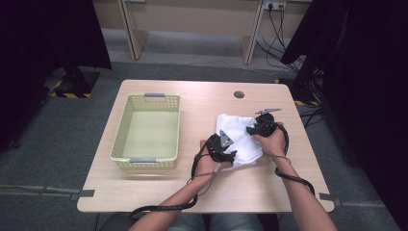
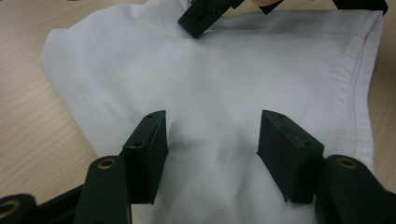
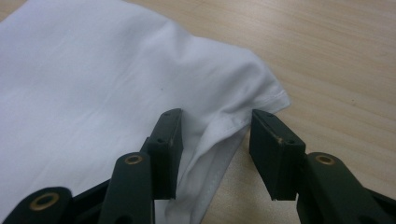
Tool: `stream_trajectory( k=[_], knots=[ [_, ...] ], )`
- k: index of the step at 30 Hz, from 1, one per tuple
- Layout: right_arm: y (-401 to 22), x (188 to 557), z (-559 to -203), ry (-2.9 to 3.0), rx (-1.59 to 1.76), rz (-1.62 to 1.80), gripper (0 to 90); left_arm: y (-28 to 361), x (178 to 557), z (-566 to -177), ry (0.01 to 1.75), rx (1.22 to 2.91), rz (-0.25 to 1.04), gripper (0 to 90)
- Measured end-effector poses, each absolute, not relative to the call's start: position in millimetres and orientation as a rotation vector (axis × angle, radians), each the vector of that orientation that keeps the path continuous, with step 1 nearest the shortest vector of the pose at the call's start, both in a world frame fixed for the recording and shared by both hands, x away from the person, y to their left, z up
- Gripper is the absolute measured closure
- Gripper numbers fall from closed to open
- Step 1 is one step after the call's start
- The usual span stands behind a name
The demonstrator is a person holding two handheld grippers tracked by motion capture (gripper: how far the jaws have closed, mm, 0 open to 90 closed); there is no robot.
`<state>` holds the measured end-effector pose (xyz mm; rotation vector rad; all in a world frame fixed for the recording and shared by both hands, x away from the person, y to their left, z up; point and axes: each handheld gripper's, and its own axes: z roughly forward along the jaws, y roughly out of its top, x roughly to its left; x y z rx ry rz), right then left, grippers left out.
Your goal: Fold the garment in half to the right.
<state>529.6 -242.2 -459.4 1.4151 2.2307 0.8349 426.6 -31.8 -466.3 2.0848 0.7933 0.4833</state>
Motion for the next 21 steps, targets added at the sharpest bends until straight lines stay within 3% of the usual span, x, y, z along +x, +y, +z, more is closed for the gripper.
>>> stream_trajectory(
  k=[21],
  knots=[
    [-246,533,-463,2.209,1.417,0.842,55.3,-43,429,-473,0.778,2.078,0.488,42.6]
  ],
)
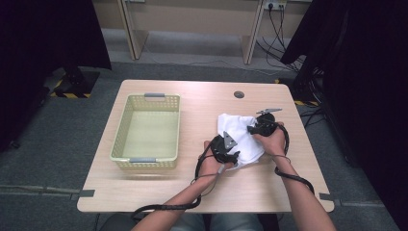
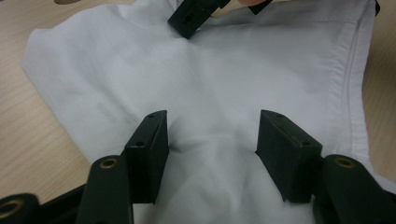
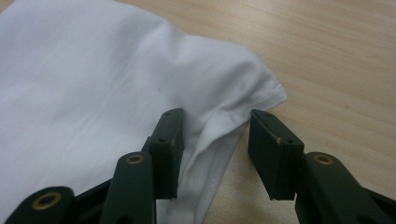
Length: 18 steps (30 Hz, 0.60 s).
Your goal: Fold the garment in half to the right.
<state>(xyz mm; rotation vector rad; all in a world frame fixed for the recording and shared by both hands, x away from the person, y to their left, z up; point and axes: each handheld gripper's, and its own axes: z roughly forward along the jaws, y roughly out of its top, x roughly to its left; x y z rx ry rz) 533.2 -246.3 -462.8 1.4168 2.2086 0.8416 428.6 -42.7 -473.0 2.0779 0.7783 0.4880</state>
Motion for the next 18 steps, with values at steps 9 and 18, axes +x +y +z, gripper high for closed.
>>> stream_trajectory(
  k=[9,18],
  knots=[
    [-254,532,-462,2.160,1.474,0.886,39.0,-40,432,-462,0.772,2.066,0.488,26.8],
    [-261,528,-449,2.113,1.487,0.951,31.6,-29,428,-448,0.782,2.009,0.474,14.0]
  ],
)
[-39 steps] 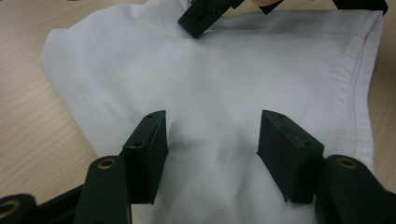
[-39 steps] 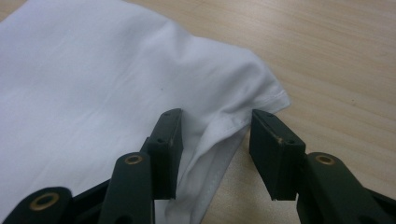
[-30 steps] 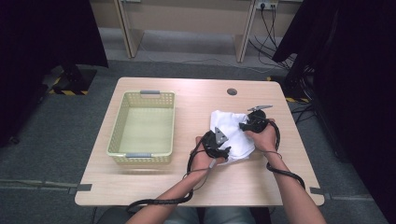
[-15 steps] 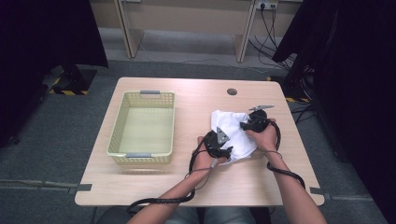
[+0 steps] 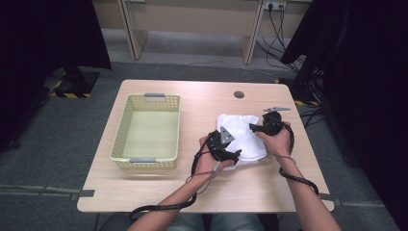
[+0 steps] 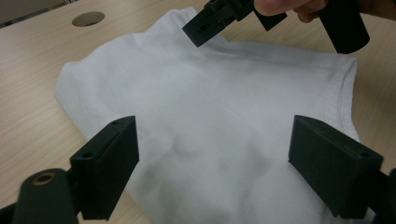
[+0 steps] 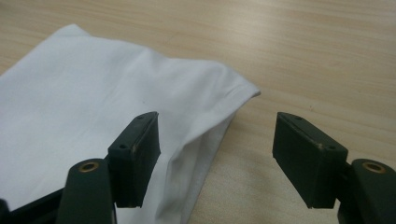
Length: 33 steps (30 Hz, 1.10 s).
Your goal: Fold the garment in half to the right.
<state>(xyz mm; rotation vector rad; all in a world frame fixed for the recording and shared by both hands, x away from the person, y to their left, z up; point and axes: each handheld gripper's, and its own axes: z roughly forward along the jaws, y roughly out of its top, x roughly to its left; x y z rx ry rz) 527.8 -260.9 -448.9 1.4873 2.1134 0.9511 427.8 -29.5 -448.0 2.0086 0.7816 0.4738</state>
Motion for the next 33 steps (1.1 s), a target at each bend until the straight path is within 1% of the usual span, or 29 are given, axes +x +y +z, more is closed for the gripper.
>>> stream_trajectory(
  k=[3,5,12,22,33],
  knots=[
    [-262,526,-444,2.108,1.485,0.965,30.2,-23,426,-442,0.785,1.990,0.474,7.5],
    [-264,526,-441,2.103,1.482,0.972,29.1,-18,425,-439,0.774,1.976,0.475,6.0],
    [-267,527,-437,2.093,1.504,0.984,25.9,-13,421,-437,0.722,1.993,0.465,6.5],
    [-270,525,-437,2.086,1.514,0.988,24.3,-11,415,-436,0.675,1.996,0.471,7.4],
    [-275,528,-440,2.090,1.513,0.984,23.1,1,405,-439,0.677,1.976,0.464,7.6]
  ],
)
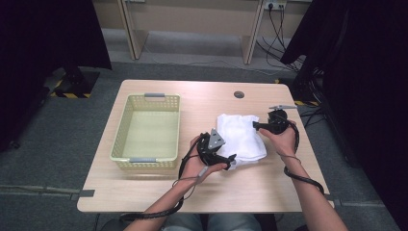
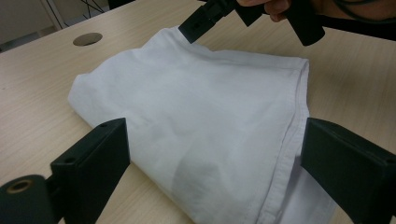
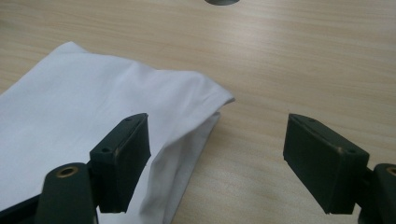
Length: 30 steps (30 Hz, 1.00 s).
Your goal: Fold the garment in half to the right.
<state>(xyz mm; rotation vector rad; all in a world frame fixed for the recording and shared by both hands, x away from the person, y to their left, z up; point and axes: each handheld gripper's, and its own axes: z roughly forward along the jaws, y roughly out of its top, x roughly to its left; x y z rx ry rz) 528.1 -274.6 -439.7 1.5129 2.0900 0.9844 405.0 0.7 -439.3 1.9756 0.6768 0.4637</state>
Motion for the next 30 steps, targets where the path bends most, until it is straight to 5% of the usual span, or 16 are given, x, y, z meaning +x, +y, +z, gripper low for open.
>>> stream_trajectory(
  k=[30],
  knots=[
    [-290,526,-443,2.074,1.515,1.003,22.6,2,386,-458,0.640,2.007,0.467,7.4]
  ],
)
